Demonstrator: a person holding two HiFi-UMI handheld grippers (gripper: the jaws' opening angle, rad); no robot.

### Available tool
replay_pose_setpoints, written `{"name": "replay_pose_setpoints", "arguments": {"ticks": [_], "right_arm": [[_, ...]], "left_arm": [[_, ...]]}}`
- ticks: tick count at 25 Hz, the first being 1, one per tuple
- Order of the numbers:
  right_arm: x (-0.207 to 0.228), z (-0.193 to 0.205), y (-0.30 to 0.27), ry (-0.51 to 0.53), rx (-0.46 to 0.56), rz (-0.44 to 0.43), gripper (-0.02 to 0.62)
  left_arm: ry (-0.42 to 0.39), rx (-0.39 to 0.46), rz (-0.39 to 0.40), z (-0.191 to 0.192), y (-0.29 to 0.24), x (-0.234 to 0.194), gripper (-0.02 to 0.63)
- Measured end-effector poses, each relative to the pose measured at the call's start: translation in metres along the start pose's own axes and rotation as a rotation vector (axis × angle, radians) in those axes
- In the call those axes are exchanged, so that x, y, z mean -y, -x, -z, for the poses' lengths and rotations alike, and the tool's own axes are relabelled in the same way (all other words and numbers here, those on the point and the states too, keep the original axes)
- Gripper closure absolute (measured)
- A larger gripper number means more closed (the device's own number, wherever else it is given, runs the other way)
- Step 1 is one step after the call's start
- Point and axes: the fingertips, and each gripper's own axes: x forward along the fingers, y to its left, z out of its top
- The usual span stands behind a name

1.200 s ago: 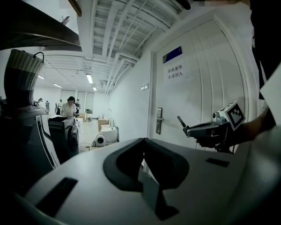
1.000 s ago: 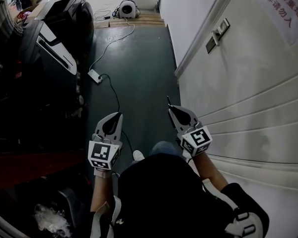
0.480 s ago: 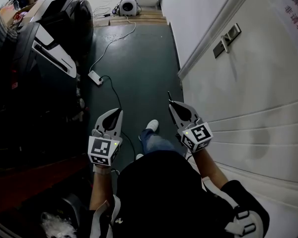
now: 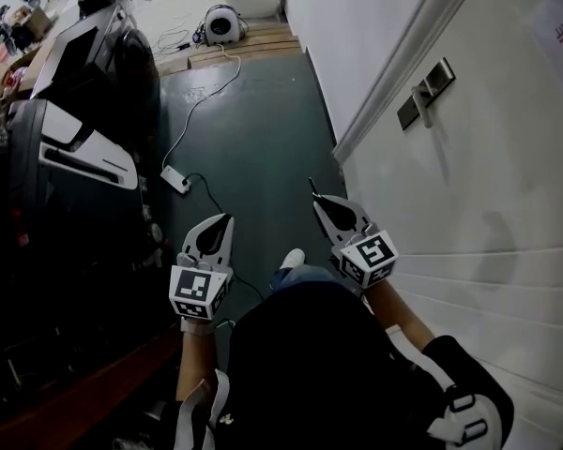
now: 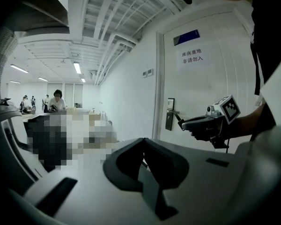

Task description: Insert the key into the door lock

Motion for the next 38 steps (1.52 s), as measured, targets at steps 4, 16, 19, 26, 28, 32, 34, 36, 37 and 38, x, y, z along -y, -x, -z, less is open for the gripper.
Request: {"name": "replay_pose_setpoints", "arguments": {"ticks": [4,16,19,26,28,32,34,36,37,38], "right_arm": [[0.041,-0.018,-0.014,-0.045,0.026,0.023,0.563],[0.145,-0.027,0.01,-0.15,0.108,0.166,0.563],[0.162,-0.022,0.027,-0.18,0.129,0.223,0.563],[0.195,-0.007,0.072,-0.269,0.181,0.363,0.563],[0.202,-0.001,0.077,-0.29,0.192,0.403,0.563],[0.219,0.007,0.084,-0.328,0.208,0.466,0.563],[0.225,0.009,0.088,-0.347,0.215,0.496,0.563],[0.232,0.011,0.088,-0.375,0.223,0.523,0.563],[0.235,0.011,0.087,-0.39,0.225,0.536,0.563],[0.238,0.011,0.086,-0.403,0.227,0.548,0.563]], "left_arm": [[-0.017,-0.016,0.036,-0.015,-0.051,-0.005,0.597],[-0.078,-0.079,0.195,-0.039,-0.162,0.031,0.597],[-0.106,-0.098,0.255,-0.042,-0.179,0.048,0.597],[-0.141,-0.145,0.392,-0.051,-0.22,0.095,0.597],[-0.152,-0.146,0.438,-0.049,-0.233,0.1,0.597],[-0.15,-0.151,0.511,-0.049,-0.259,0.11,0.597],[-0.166,-0.146,0.542,-0.051,-0.272,0.113,0.597],[-0.182,-0.14,0.577,-0.053,-0.287,0.116,0.597],[-0.184,-0.141,0.597,-0.055,-0.295,0.116,0.597],[-0.186,-0.142,0.617,-0.057,-0.303,0.117,0.597]]}}
